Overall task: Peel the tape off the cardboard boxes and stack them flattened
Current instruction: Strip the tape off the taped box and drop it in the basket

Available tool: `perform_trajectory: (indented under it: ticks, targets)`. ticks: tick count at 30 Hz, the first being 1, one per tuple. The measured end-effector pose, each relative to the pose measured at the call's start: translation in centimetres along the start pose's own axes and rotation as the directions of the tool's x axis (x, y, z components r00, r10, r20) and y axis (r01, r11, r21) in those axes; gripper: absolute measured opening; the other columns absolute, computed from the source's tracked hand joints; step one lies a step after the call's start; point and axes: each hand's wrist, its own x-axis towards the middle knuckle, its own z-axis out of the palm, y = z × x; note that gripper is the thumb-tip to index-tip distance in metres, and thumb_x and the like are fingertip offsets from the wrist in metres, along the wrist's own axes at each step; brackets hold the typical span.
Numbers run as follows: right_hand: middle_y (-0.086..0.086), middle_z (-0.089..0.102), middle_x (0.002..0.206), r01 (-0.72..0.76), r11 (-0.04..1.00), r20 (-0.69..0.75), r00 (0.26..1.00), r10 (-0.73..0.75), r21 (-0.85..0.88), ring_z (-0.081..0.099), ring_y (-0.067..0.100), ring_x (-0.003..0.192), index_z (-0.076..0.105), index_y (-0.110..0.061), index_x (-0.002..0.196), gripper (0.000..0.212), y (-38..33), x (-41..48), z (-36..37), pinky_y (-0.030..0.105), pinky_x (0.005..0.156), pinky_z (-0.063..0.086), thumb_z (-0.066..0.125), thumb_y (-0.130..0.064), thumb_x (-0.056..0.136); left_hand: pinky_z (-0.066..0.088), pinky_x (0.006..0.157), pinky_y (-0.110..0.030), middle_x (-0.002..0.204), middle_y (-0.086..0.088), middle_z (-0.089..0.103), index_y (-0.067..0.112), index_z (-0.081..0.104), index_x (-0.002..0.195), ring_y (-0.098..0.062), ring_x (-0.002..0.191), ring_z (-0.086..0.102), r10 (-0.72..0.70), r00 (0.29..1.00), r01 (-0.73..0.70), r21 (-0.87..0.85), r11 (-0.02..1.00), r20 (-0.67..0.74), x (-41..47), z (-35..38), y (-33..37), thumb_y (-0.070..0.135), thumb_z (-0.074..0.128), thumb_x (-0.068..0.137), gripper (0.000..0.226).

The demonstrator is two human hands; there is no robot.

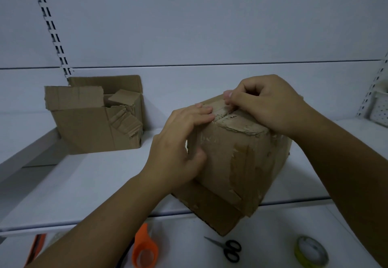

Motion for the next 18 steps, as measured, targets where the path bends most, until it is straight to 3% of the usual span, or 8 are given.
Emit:
perform_trajectory:
  ticks: [2, 4, 6, 8, 9, 11, 15, 18]
  targets:
    - [-0.004, 0.073, 0.080, 0.006, 0.983, -0.090, 0.996, 0.011, 0.183, 0.067, 0.008, 0.083, 0.072, -0.023, 0.072, 0.023, 0.7, 0.0, -0.8, 0.028, 0.080, 0.055, 0.059, -0.038, 0.085, 0.047, 0.097, -0.040, 0.126, 0.020, 0.043, 0.022, 0.049, 0.117, -0.007, 0.123, 0.043, -0.001, 1.000, 0.001, -0.014, 1.000, -0.020, 0.0, 0.1, 0.0, -0.009, 0.063, 0.066, 0.061]
    - [-0.009, 0.074, 0.082, 0.022, 0.951, -0.197, 0.980, 0.041, 0.307, 0.066, 0.002, 0.086, 0.073, -0.021, 0.080, 0.019, 2.5, 0.2, -2.4, 0.020, 0.081, 0.054, 0.057, -0.027, 0.088, 0.046, 0.097, -0.035, 0.125, 0.021, 0.044, 0.028, 0.050, 0.115, -0.003, 0.121, 0.044, -0.047, 0.999, 0.047, -0.075, 0.996, 0.003, 0.0, -0.1, 0.2, -0.004, 0.056, 0.072, 0.053]
    - [-0.019, 0.069, 0.098, -0.024, 0.998, -0.147, 0.989, 0.033, 0.060, 0.060, -0.009, 0.089, 0.070, -0.032, 0.090, 0.016, 5.0, 0.5, -4.3, 0.011, 0.081, 0.048, 0.054, -0.031, 0.090, 0.039, 0.100, -0.020, 0.126, 0.021, 0.045, 0.035, 0.048, 0.114, 0.005, 0.121, 0.042, -0.148, 0.985, 0.159, -0.152, 0.975, 0.085, 0.3, -0.9, 0.8, 0.015, 0.045, 0.084, 0.036]
    - [-0.019, 0.062, 0.114, -0.134, 0.988, 0.069, 0.988, 0.139, -0.078, 0.054, -0.008, 0.101, 0.067, -0.038, 0.103, 0.020, 6.9, 0.3, -5.5, 0.010, 0.083, 0.037, 0.050, -0.038, 0.091, 0.031, 0.100, -0.011, 0.125, 0.025, 0.045, 0.039, 0.049, 0.112, 0.009, 0.123, 0.037, -0.250, 0.954, 0.272, -0.129, 0.954, 0.167, 1.2, -1.9, 1.7, 0.035, 0.034, 0.091, 0.027]
    - [-0.017, 0.062, 0.119, -0.174, 0.982, 0.129, 0.975, 0.182, -0.075, 0.053, -0.003, 0.107, 0.066, -0.038, 0.106, 0.023, 7.6, 0.1, -5.8, 0.012, 0.084, 0.034, 0.050, -0.039, 0.091, 0.028, 0.101, -0.012, 0.124, 0.028, 0.045, 0.040, 0.051, 0.111, 0.011, 0.125, 0.034, -0.277, 0.943, 0.291, -0.054, 0.955, 0.187, 1.7, -2.4, 2.2, 0.045, 0.029, 0.090, 0.031]
    - [-0.015, 0.064, 0.119, -0.167, 0.977, 0.106, 0.978, 0.181, -0.131, 0.054, 0.002, 0.107, 0.067, -0.037, 0.108, 0.024, 8.1, -0.1, -6.1, 0.014, 0.081, 0.035, 0.053, -0.042, 0.089, 0.024, 0.101, -0.016, 0.123, 0.032, 0.041, 0.042, 0.053, 0.115, 0.014, 0.126, 0.026, -0.273, 0.948, 0.255, 0.124, 0.959, 0.163, 2.5, -2.7, 3.7, 0.065, 0.023, 0.083, 0.050]
    - [-0.015, 0.071, 0.099, -0.081, 0.867, -0.023, 0.997, 0.080, -0.491, 0.056, 0.003, 0.078, 0.071, -0.035, 0.101, 0.028, 6.8, -0.5, -6.1, 0.016, 0.060, 0.036, 0.051, -0.049, 0.087, 0.018, 0.095, -0.014, 0.125, 0.034, 0.030, 0.049, 0.026, 0.132, 0.018, 0.108, 0.022, -0.160, 0.959, 0.072, 0.344, 0.936, 0.236, 3.6, -0.6, 7.5, 0.081, 0.032, 0.069, 0.071]
    - [-0.014, 0.069, 0.063, -0.033, 0.870, -0.047, 0.999, 0.011, -0.491, 0.059, 0.002, 0.059, 0.073, -0.031, 0.073, 0.035, 5.5, -0.9, -8.0, 0.021, 0.054, 0.041, 0.049, -0.054, 0.083, 0.012, 0.104, -0.021, 0.141, 0.018, 0.035, 0.041, 0.029, 0.139, -0.001, 0.125, 0.027, -0.148, 0.912, -0.060, 0.483, 0.874, 0.382, 4.2, -0.2, 5.9, 0.062, 0.056, 0.077, 0.071]
